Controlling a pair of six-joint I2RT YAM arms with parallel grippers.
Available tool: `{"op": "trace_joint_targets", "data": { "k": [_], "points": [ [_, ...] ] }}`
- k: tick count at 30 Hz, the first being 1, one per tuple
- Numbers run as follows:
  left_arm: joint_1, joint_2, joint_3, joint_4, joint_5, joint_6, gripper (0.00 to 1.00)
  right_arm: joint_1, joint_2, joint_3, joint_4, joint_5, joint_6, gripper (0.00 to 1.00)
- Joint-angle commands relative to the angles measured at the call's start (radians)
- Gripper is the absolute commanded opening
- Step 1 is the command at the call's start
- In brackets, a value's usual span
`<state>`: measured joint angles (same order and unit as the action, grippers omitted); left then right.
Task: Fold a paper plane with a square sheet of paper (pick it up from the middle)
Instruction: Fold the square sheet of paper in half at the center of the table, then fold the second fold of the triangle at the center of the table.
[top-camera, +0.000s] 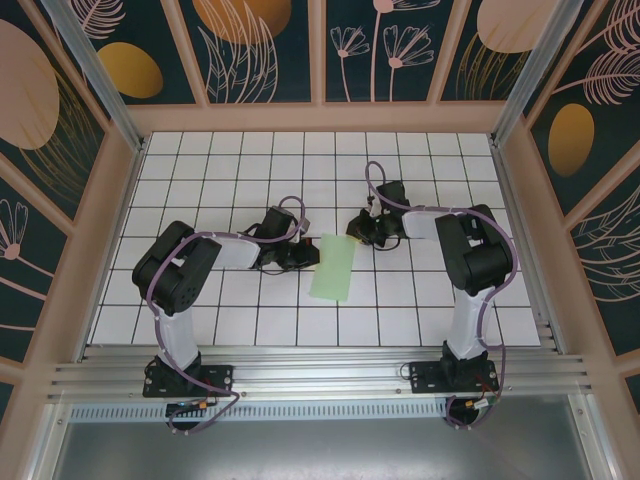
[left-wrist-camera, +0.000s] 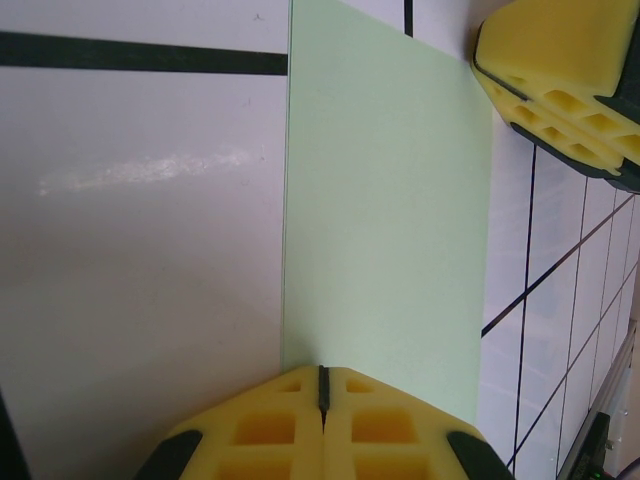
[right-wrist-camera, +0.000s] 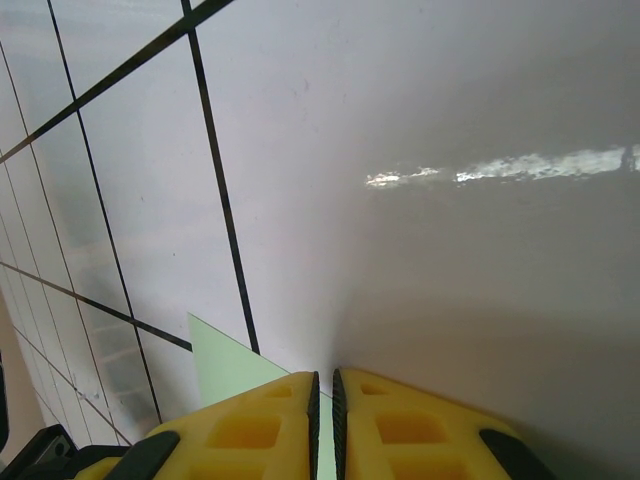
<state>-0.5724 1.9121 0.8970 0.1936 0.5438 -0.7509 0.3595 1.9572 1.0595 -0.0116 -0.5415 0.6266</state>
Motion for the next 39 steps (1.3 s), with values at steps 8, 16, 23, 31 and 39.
{"op": "trace_joint_targets", "data": {
  "k": [8, 16, 23, 31, 39],
  "points": [
    [-0.004, 0.053, -0.034, -0.096, -0.118, 0.032, 0.00, -0.048, -0.014, 0.096, -0.046, 0.010, -0.080, 0.19],
    [-0.003, -0.015, -0.022, -0.061, -0.073, -0.009, 0.03, -0.017, -0.163, -0.072, 0.014, 0.009, -0.049, 0.22],
    [-0.004, -0.170, -0.051, -0.009, -0.088, -0.060, 0.28, 0.023, -0.328, -0.293, 0.065, 0.037, -0.004, 0.30],
    [-0.004, -0.228, -0.107, 0.002, -0.116, -0.099, 0.42, 0.103, -0.359, -0.366, 0.105, 0.041, 0.046, 0.28],
    [-0.004, -0.205, -0.123, 0.013, -0.078, -0.101, 0.44, 0.141, -0.341, -0.357, 0.085, 0.078, 0.064, 0.27]
  ]
}}
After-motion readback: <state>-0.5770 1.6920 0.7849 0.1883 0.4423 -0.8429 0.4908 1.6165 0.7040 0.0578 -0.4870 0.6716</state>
